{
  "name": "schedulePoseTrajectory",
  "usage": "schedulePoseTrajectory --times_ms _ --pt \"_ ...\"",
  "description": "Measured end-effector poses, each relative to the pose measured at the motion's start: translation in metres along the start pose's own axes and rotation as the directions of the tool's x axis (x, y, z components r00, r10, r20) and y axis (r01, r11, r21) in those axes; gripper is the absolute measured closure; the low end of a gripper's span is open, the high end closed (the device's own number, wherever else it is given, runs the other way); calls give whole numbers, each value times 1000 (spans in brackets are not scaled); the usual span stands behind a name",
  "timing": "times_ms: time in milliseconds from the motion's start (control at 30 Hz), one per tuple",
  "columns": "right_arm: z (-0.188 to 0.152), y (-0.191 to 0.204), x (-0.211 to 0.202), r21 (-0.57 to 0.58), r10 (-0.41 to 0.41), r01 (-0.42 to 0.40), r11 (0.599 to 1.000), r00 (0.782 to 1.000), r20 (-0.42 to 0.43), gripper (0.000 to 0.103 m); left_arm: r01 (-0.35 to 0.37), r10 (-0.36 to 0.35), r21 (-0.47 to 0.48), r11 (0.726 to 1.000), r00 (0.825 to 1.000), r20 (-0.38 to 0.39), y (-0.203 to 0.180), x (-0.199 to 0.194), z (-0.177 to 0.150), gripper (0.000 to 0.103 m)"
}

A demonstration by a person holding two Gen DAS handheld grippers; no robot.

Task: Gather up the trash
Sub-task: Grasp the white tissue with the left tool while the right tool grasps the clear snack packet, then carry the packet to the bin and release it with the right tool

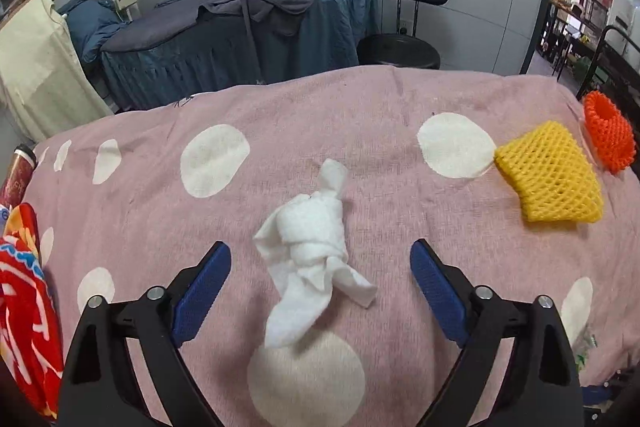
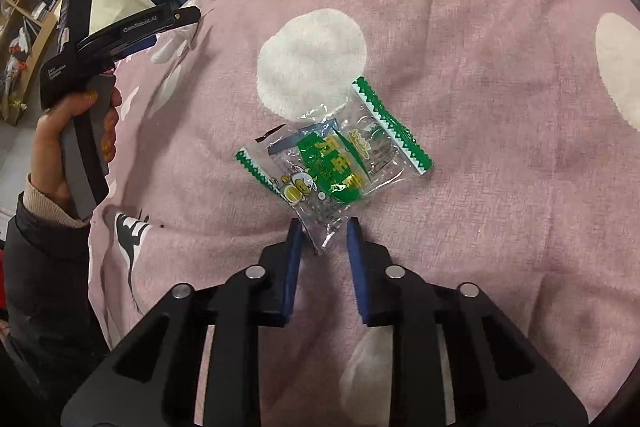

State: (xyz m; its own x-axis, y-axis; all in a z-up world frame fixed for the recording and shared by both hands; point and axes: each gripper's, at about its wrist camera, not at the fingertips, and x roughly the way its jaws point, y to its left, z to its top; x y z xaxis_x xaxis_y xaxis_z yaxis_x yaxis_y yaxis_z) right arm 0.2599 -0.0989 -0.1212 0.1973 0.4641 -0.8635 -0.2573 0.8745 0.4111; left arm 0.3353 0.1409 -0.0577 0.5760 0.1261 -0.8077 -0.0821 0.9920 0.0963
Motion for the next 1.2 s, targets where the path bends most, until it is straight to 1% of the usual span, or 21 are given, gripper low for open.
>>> schedulePoseTrajectory --times_ms 33,67,167,233,267,300,333,367,400,500,567,600,667,733,833,867,933,967,1000,1100,1200 --pt "0 -1 0 7 6 -6 1000 1000 5 84 -5 5 11 1000 1000 -14 -3 5 0 29" --pt "0 -2 -1 11 11 -11 1000 1000 13 86 -5 5 14 1000 1000 -25 -4 9 1 33" --pt "-1 -2 -4 2 0 0 1000 1000 15 86 21 -22 -23 1000 999 -27 0 13 -3 51" --pt "-1 1 -6 -13 -43 43 999 999 6 84 21 -22 -46 999 1000 -22 4 12 -6 77" --pt "0 1 -6 -10 -58 58 998 998 1 77 19 -20 -51 999 1000 -20 8 11 -8 79" --pt "2 -1 -6 -3 -60 61 998 998 4 62 30 -31 -57 998 999 -16 10 9 -10 81" --pt "3 -2 -9 8 -56 56 998 998 20 52 41 -42 -64 997 999 -11 12 7 -12 83" --pt "4 -2 -13 11 -48 48 999 998 37 37 45 -45 -69 997 999 -6 14 4 -14 84" --pt "6 -1 -16 12 -46 46 999 998 43 33 47 -47 -71 996 999 1 15 1 -17 85" --pt "13 -6 -21 47 -47 44 998 997 65 33 75 -73 -81 994 997 25 17 -14 -27 85" --pt "23 -14 -18 106 -27 19 994 997 68 33 103 -99 -97 990 994 47 17 -26 -34 85" --pt "29 -18 -14 148 4 -13 989 998 62 33 124 -118 -104 987 991 60 17 -33 -39 85" --pt "37 -22 -5 195 19 -28 980 999 48 33 142 -134 -99 985 987 85 14 -47 -46 85" --pt "45 -16 2 194 -9 -1 981 999 50 36 150 -140 -77 986 983 116 8 -62 -55 85" --pt "53 -7 9 198 -52 37 979 996 73 43 180 -169 -63 982 975 144 2 -78 -66 85" --pt "55 -5 9 192 -58 41 981 995 86 57 193 -182 -64 979 972 151 0 -83 -71 85" --pt "56 -5 11 185 -55 37 982 994 91 74 221 -208 -70 973 965 159 -3 -92 -81 85" --pt "55 -6 11 186 -43 26 982 995 86 85 230 -216 -70 971 963 159 -3 -95 -85 85" --pt "53 -8 10 191 -21 4 982 996 89 91 235 -221 -69 970 962 161 -4 -99 -90 85" --pt "39 -22 -5 200 12 -37 979 992 126 92 247 -232 -62 967 956 179 -9 -110 -100 85" --pt "32 -24 -26 165 3 -33 986 984 178 92 271 -256 -58 961 947 193 -16 -120 -110 85"
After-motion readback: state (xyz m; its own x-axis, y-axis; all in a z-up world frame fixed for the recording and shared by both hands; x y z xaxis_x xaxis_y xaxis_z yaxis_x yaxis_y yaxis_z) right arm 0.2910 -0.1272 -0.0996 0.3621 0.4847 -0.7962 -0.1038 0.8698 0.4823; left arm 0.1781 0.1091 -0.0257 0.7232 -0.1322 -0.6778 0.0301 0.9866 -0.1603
